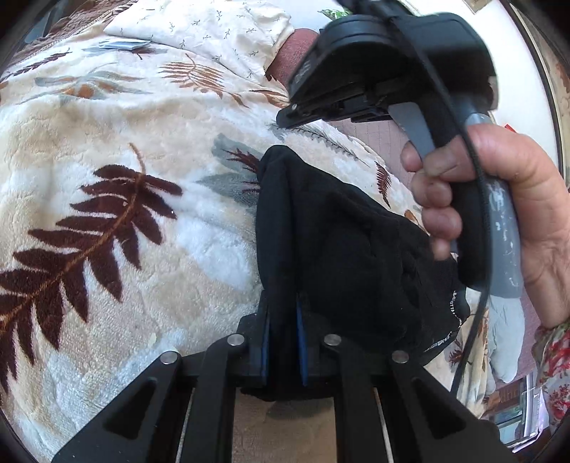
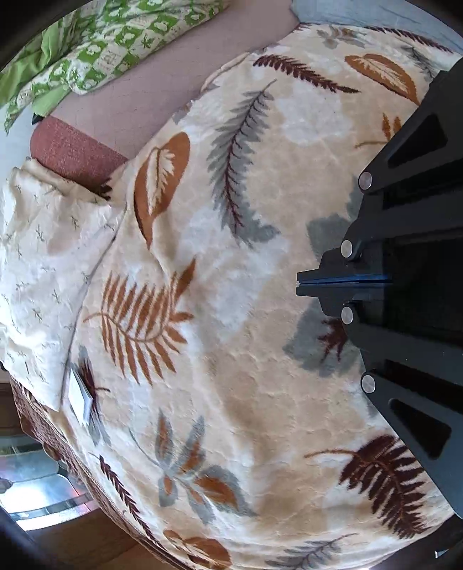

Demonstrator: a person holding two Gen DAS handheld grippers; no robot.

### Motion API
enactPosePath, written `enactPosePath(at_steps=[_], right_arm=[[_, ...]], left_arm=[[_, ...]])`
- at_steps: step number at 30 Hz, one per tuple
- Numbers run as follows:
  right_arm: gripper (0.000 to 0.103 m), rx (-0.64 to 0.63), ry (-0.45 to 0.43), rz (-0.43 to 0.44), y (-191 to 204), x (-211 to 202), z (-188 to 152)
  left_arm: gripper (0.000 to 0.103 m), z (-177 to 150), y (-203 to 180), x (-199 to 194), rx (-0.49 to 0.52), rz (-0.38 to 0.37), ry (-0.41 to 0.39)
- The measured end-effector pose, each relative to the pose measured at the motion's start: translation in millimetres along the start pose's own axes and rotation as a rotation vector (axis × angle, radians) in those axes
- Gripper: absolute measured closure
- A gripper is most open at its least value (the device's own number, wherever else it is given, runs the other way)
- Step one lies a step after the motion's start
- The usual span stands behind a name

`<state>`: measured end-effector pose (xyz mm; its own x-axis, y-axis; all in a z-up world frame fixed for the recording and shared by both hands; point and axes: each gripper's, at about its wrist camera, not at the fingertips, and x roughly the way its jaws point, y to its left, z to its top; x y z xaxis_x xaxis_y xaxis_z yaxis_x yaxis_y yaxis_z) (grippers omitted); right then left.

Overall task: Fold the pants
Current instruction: 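Open both grippers and release the pants onto the blanket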

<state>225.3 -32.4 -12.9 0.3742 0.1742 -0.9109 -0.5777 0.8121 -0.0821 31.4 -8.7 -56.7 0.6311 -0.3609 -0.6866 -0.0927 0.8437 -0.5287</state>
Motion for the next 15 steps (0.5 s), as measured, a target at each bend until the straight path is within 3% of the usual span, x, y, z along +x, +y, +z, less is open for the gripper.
enactPosePath(at_steps=[5, 11, 15], right_arm=[[0.1, 0.017, 0.0, 0.117, -2.3, -25.2, -17.9], [0.1, 0.066, 0.019, 0.262, 6.1, -37.7, -55.5], [0.1, 0.062, 0.072, 0.222, 14.4, -10.6, -54.1]], left_arm=[[0.084, 6.9, 4.2, -15.4, -0.047, -0.028, -0.001], [0.071, 22.0, 19.3, -60.4, -0.061, 0.058, -0.137], [0.068, 26.8, 32.3, -67.5, -0.104, 0.087, -0.161]])
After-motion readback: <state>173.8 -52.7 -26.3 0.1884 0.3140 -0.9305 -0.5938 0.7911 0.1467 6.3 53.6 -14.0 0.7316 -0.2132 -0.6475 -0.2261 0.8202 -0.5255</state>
